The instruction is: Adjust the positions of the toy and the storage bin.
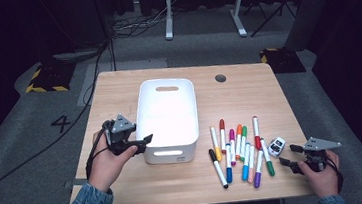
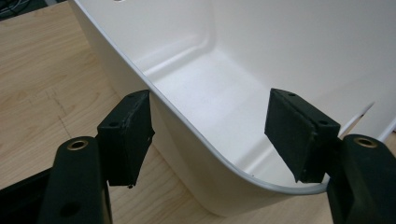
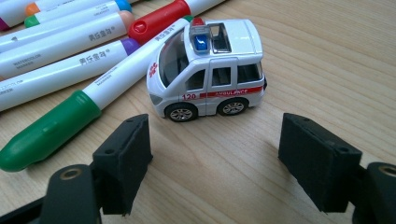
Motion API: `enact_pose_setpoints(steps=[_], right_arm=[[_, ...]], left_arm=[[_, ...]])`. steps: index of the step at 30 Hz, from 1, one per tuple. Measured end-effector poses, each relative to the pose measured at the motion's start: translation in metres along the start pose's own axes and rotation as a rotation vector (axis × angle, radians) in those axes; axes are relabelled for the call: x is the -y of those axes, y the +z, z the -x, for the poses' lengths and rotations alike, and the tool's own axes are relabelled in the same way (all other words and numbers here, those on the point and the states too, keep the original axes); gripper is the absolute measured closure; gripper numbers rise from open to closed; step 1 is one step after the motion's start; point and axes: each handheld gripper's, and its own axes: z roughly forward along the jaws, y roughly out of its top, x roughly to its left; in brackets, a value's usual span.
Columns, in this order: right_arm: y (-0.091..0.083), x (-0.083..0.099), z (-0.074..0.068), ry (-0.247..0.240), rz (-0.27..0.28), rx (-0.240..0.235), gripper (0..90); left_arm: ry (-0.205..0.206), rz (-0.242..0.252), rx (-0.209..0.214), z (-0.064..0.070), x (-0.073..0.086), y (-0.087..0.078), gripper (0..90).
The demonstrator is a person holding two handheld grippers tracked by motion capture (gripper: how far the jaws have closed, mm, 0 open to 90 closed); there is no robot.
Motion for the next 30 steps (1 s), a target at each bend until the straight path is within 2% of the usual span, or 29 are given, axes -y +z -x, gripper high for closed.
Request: enact_pose_setpoints(steps=[1,5,9,14,18,24,30], right_arm=[[0.000,0.000,0.000,0.000,0.000,0.000,25.3],[0.000,0.000,0.000,0.000,0.000,0.000,25.3],[0.000,0.000,0.000,0.000,0.000,0.000,25.3],[0.000,0.000,0.000,0.000,0.000,0.000,25.3],[0.000,0.000,0.000,0.000,0.000,0.000,25.3],[0.000,0.000,0.000,-0.001,0.001,0.000,25.3],[0.000,0.000,0.000,0.000,0.000,0.000,25.3]], left_arm=[[-0.011,0.010,0.004,0.003,0.001,0.000,32.1],[0.009,0.000,0.006,0.014,0.006,-0.005,31.7],[0.002,0.009,0.020,0.025,0.010,-0.008,31.4],[0.025,0.007,0.036,0.037,0.012,-0.010,30.2],[0.029,0.003,0.043,0.047,0.013,-0.011,30.0],[0.046,-0.003,0.050,0.058,0.013,-0.012,28.7],[0.049,-0.003,0.078,0.067,0.013,-0.010,27.5]])
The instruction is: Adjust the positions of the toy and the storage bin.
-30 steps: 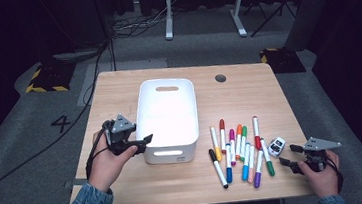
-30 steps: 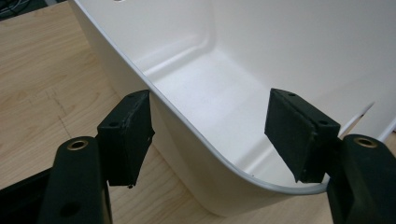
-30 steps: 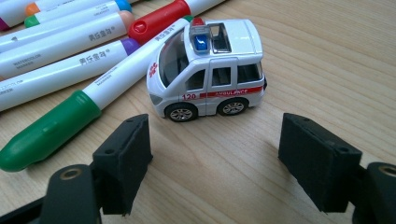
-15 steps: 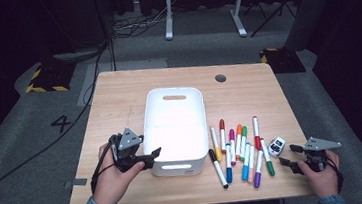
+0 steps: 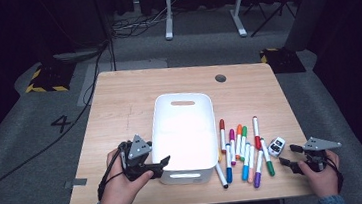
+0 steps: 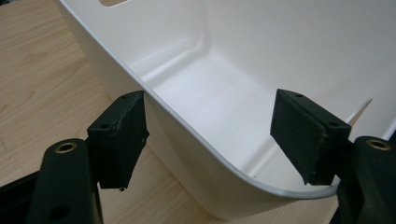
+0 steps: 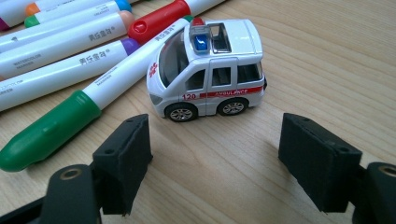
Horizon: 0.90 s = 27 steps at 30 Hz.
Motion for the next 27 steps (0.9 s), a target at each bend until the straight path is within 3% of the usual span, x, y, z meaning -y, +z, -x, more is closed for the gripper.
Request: enact_pose_setpoints(steps=[3,9,15,19,20,21,27], right_arm=[[0.000,0.000,0.000,0.000,0.000,0.000,25.3],[0.000,0.000,0.000,0.000,-0.001,0.000,25.3],[0.000,0.000,0.000,0.000,-0.001,0.000,25.3],[0.000,0.000,0.000,-0.001,-0.004,-0.002,25.3],[0.000,0.000,0.000,0.000,-0.003,-0.002,25.3],[0.000,0.000,0.000,0.000,-0.004,-0.003,25.3],[0.000,-0.001,0.001,-0.004,-0.006,-0.005,25.2]], left_arm=[[0.014,-0.006,0.002,0.001,-0.001,0.001,27.1],[-0.003,-0.014,0.021,0.001,-0.002,0.003,25.0],[0.004,-0.018,0.031,-0.004,-0.008,0.001,25.9],[0.026,-0.001,0.018,-0.007,-0.013,-0.010,26.5],[0.009,0.002,0.024,-0.008,-0.013,-0.014,26.6],[0.037,-0.007,0.008,-0.011,-0.015,-0.018,26.5],[0.044,0.003,-0.017,-0.023,-0.013,-0.036,26.7]])
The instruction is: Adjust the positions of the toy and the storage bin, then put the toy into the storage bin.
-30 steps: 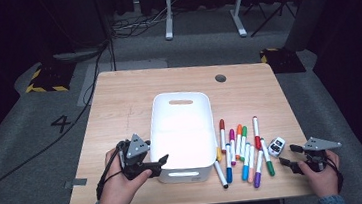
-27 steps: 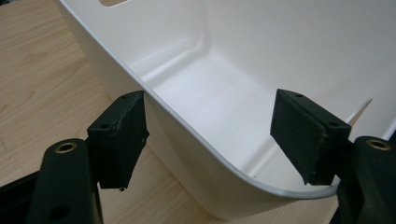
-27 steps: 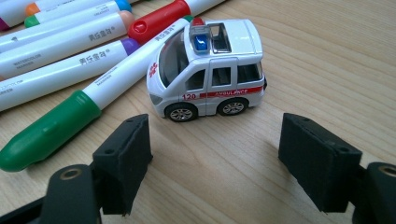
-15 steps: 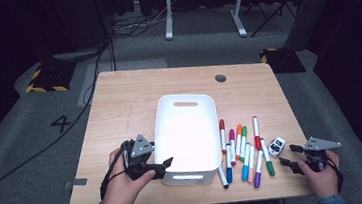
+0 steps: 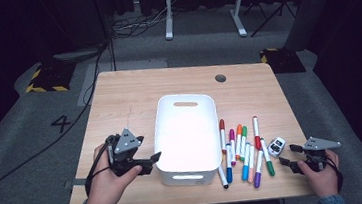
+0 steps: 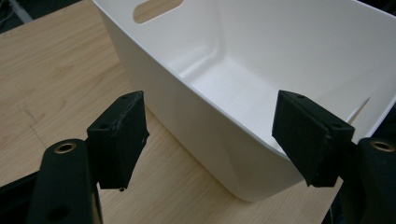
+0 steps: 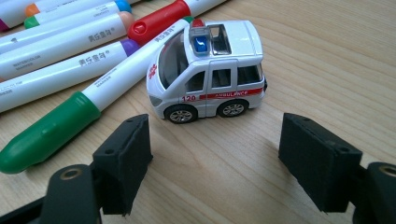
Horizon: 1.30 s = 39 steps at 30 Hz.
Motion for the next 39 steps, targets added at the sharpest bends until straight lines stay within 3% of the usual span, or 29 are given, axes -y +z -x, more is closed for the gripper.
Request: enact_pose_setpoints(steps=[7,12,15,19,20,25,27,29,33,35,39], right_arm=[[0.000,0.000,0.000,-0.003,-0.002,0.001,25.3],[0.000,0.000,0.000,0.001,0.000,0.001,25.2],[-0.002,0.001,0.003,0.011,0.000,0.007,25.3],[-0.005,0.003,0.007,0.059,0.002,-0.002,18.8],[-0.007,0.003,0.008,0.056,-0.014,0.003,19.4],[-0.012,-0.002,0.007,0.080,0.008,0.000,19.8],[-0.015,-0.006,0.006,0.082,0.006,-0.007,20.9],[-0.016,-0.009,0.005,0.077,0.005,-0.007,21.2],[-0.026,-0.023,0.000,0.075,0.033,0.009,23.1],[-0.028,-0.030,-0.002,0.097,0.039,-0.010,25.4],[-0.028,-0.046,-0.006,0.093,0.063,-0.008,29.4]], left_arm=[[0.017,0.001,-0.032,-0.015,0.009,-0.013,25.3],[-0.004,0.002,-0.051,-0.028,0.023,-0.011,24.9],[-0.037,-0.014,-0.047,-0.031,0.034,-0.004,24.9],[-0.042,-0.057,-0.045,-0.036,0.051,0.009,24.8],[-0.043,-0.063,-0.053,-0.037,0.055,0.012,24.7],[-0.068,-0.074,-0.049,-0.049,0.077,0.031,23.9],[-0.095,-0.082,-0.037,-0.052,0.086,0.037,24.4],[-0.096,-0.096,-0.054,-0.053,0.095,0.044,24.3],[-0.093,-0.122,-0.066,-0.055,0.107,0.054,23.9],[-0.087,-0.146,-0.076,-0.056,0.111,0.059,23.8],[-0.086,-0.168,-0.075,-0.056,0.117,0.067,23.2]])
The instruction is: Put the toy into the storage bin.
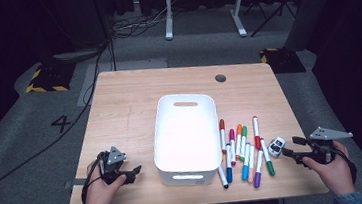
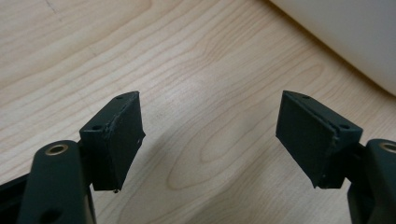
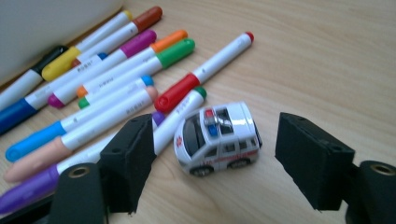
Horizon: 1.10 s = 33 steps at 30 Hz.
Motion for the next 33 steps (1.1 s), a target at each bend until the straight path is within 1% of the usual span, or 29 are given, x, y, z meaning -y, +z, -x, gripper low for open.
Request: enact_pose_setpoints(steps=[1,2,3,5,7,8,9,11,14,16,17,18,19,21,22,23,25,26,27,28,29,30,31,32,33], right_arm=[[0.001,-0.004,-0.001,-0.002,0.004,-0.004,30.5],[0.003,-0.008,-0.003,-0.007,0.005,-0.011,31.9],[0.005,-0.011,-0.004,-0.010,0.005,-0.017,33.7],[0.009,-0.017,-0.006,-0.017,-0.008,-0.016,39.4],[0.014,-0.021,-0.004,0.024,-0.034,-0.024,44.5],[0.016,-0.022,-0.004,0.055,-0.037,-0.036,48.0],[0.018,-0.024,-0.005,0.074,-0.042,-0.041,48.9],[0.023,-0.028,-0.005,0.078,-0.056,-0.032,49.4],[0.029,-0.035,-0.005,0.066,-0.070,-0.027,50.1],[0.034,-0.040,-0.005,0.049,-0.092,-0.037,54.6],[0.037,-0.042,-0.005,0.040,-0.088,-0.037,55.9],[0.039,-0.045,-0.005,0.043,-0.087,-0.038,57.6],[0.041,-0.047,-0.005,0.033,-0.094,-0.039,58.0],[0.045,-0.053,-0.006,0.018,-0.102,-0.020,57.8],[0.048,-0.055,-0.005,0.001,-0.106,-0.014,57.7],[0.050,-0.058,-0.006,0.016,-0.114,-0.015,57.6],[0.056,-0.062,-0.005,0.010,-0.132,-0.010,55.8],[0.060,-0.064,-0.004,0.001,-0.147,0.002,55.6],[0.063,-0.066,-0.004,0.003,-0.164,0.013,54.8],[0.066,-0.067,-0.003,-0.010,-0.183,0.022,55.4],[0.070,-0.069,-0.003,-0.008,-0.196,0.019,55.6],[0.073,-0.070,-0.003,-0.016,-0.202,0.014,55.6],[0.076,-0.071,-0.003,-0.012,-0.208,0.011,56.3],[0.080,-0.072,-0.003,-0.014,-0.225,0.006,57.1],[0.084,-0.073,-0.003,-0.015,-0.233,0.005,57.6]], left_arm=[[0.006,-0.005,-0.009,0.000,0.001,0.002,23.0],[0.010,-0.017,0.005,0.000,0.002,0.005,22.7],[-0.001,-0.003,0.004,-0.001,0.003,0.006,21.7],[-0.002,0.010,0.006,-0.001,0.004,0.007,20.2],[0.003,0.012,-0.002,-0.002,0.004,0.006,21.3],[0.002,0.010,-0.003,-0.002,0.004,0.006,21.3],[-0.004,0.012,-0.006,-0.001,0.004,0.006,21.2],[-0.007,0.017,-0.011,0.000,0.005,0.006,21.1],[-0.009,0.016,-0.011,0.000,0.005,0.006,21.1],[-0.009,0.017,-0.011,0.000,0.005,0.006,21.1],[-0.009,0.017,-0.011,0.000,0.005,0.006,21.1],[-0.009,0.017,-0.010,0.000,0.005,0.006,21.1],[-0.010,0.017,-0.010,0.000,0.005,0.006,21.1],[-0.009,0.017,-0.011,0.000,0.005,0.006,21.0],[-0.009,0.017,-0.011,0.000,0.005,0.006,21.1],[-0.009,0.017,-0.011,0.000,0.005,0.006,21.1],[-0.009,0.018,-0.012,0.000,0.005,0.006,21.0],[-0.011,0.017,-0.014,0.000,0.005,0.006,21.1],[-0.011,0.017,-0.014,0.000,0.005,0.006,21.0],[-0.009,0.019,-0.017,0.000,0.005,0.006,21.0],[-0.021,0.012,-0.013,0.000,0.005,0.006,20.4],[-0.023,0.013,-0.016,0.001,0.005,0.006,20.1],[-0.024,0.016,-0.017,0.001,0.005,0.006,20.0],[-0.023,0.012,-0.013,0.001,0.005,0.006,19.8],[-0.017,0.012,-0.010,0.001,0.005,0.007,18.3]])
